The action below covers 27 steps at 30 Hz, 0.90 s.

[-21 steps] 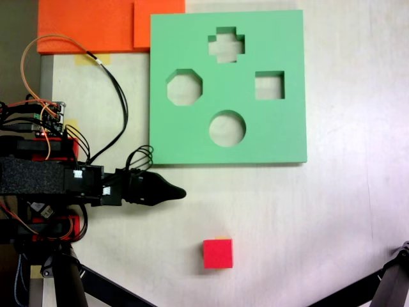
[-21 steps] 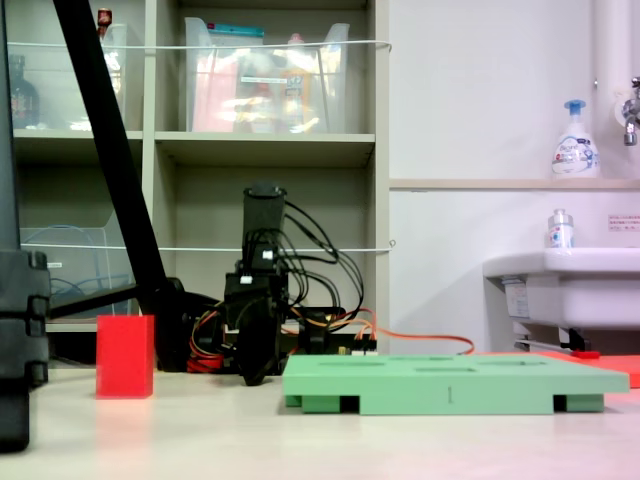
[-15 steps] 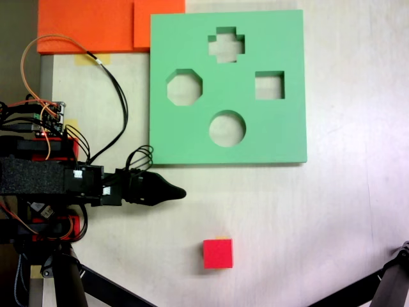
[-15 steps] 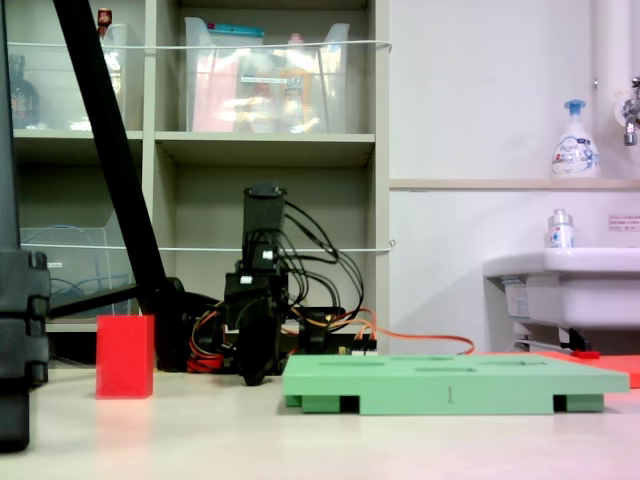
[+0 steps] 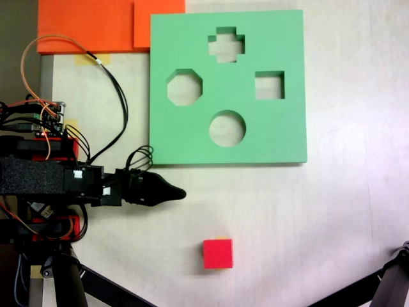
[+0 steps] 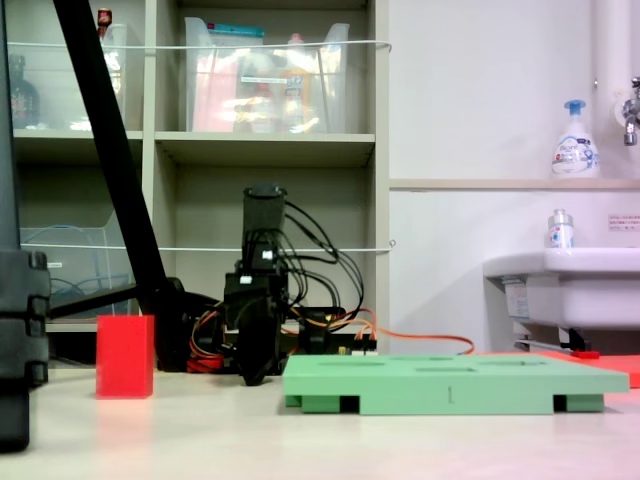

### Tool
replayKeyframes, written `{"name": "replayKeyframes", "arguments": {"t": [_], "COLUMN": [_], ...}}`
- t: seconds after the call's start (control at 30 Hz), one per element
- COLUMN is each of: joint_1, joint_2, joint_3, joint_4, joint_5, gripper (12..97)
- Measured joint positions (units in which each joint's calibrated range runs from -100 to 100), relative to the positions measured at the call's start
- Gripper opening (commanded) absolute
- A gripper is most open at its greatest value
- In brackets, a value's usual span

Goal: Put the square block into the corresponding hole

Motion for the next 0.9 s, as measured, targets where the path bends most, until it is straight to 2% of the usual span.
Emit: {"name": "replayKeyframes", "arguments": {"t": [0.1, 0.33, 0.4, 0.57, 0.6, 0.7, 0.83, 0.9], "joint_1": [-1.81, -7.37, -8.25, -9.67, -9.82, -10.11, -10.06, -9.87], "joint_2": [0.00, 0.00, 0.00, 0.00, 0.00, 0.14, 1.78, 5.47], "joint_3": [0.00, -0.29, 0.59, 9.41, 12.44, 23.52, 45.96, 53.70], "joint_4": [0.00, -0.49, -4.21, -22.42, -25.35, -42.09, -66.57, -73.32], "joint_5": [3.86, 21.49, 24.96, 29.40, 30.18, 30.92, 32.19, 32.72], "gripper": [49.7, 46.2, 43.3, 43.2, 43.7, 53.0, 56.2, 61.5]}}
